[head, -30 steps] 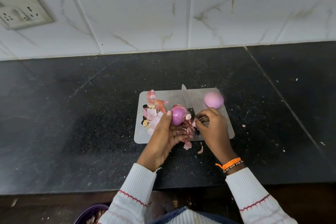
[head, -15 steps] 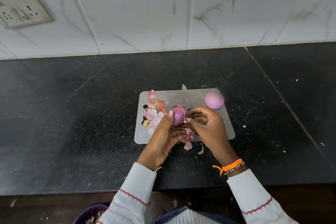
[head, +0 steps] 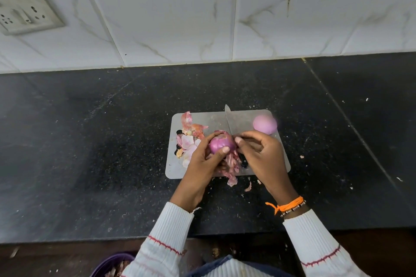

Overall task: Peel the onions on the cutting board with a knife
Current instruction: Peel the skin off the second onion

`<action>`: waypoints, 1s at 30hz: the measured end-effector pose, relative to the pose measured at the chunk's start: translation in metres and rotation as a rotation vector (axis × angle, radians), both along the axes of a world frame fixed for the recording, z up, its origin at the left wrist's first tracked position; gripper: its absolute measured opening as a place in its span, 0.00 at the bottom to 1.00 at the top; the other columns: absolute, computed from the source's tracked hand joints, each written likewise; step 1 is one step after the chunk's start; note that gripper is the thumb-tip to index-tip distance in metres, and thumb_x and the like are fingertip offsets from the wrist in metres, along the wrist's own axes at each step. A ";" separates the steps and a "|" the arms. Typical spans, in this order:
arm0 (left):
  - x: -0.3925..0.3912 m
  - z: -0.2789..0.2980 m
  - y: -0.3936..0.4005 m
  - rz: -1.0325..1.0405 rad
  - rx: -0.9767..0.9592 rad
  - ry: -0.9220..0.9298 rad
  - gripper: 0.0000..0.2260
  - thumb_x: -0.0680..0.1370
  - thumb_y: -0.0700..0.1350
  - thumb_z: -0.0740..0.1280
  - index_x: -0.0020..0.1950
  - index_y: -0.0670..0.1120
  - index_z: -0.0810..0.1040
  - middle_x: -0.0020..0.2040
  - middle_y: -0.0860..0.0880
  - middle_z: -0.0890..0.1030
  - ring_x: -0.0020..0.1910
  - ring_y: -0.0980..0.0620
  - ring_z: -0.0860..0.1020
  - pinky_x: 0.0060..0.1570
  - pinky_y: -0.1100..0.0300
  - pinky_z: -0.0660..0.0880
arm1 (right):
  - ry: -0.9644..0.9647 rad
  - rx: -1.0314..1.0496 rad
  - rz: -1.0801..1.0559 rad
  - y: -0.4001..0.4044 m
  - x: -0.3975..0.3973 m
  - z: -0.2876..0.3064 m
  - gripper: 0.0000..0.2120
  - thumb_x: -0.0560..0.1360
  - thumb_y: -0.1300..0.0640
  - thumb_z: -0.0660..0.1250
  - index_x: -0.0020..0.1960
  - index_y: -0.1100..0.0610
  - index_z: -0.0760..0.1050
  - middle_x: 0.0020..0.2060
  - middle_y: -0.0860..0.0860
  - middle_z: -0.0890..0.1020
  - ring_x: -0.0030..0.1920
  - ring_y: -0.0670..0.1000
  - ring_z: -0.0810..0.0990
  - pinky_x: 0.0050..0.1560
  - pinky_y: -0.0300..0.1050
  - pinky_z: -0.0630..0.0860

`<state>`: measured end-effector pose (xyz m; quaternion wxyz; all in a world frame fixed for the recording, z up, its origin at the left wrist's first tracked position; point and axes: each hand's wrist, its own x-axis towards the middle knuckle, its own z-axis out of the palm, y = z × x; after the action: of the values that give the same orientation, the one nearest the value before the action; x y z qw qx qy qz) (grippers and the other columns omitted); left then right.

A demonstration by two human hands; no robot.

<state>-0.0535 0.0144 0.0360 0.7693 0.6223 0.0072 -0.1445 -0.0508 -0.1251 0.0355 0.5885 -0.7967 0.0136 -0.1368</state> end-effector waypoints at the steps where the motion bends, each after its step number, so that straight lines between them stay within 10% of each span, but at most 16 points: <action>1: 0.000 0.000 0.000 0.008 0.007 -0.011 0.17 0.76 0.41 0.66 0.64 0.49 0.72 0.48 0.55 0.81 0.42 0.56 0.81 0.41 0.60 0.80 | -0.001 -0.021 0.003 0.000 0.000 0.001 0.05 0.73 0.61 0.69 0.48 0.58 0.81 0.39 0.47 0.83 0.42 0.42 0.83 0.42 0.35 0.80; 22: 0.002 -0.003 0.001 -0.033 0.076 -0.060 0.19 0.75 0.41 0.66 0.65 0.50 0.71 0.59 0.48 0.76 0.46 0.60 0.80 0.44 0.63 0.79 | -0.132 -0.194 -0.031 -0.002 0.003 -0.005 0.05 0.69 0.66 0.70 0.44 0.60 0.81 0.38 0.50 0.83 0.38 0.42 0.81 0.41 0.28 0.76; 30: 0.004 -0.005 -0.001 0.010 0.046 -0.052 0.17 0.76 0.40 0.66 0.63 0.50 0.72 0.55 0.50 0.77 0.46 0.58 0.81 0.42 0.64 0.78 | -0.007 0.022 0.029 -0.003 0.004 -0.009 0.03 0.74 0.58 0.68 0.47 0.55 0.79 0.41 0.49 0.83 0.44 0.45 0.82 0.46 0.41 0.80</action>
<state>-0.0492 0.0137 0.0314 0.7554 0.6433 -0.0063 -0.1243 -0.0466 -0.1284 0.0268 0.5992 -0.7898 0.0017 -0.1308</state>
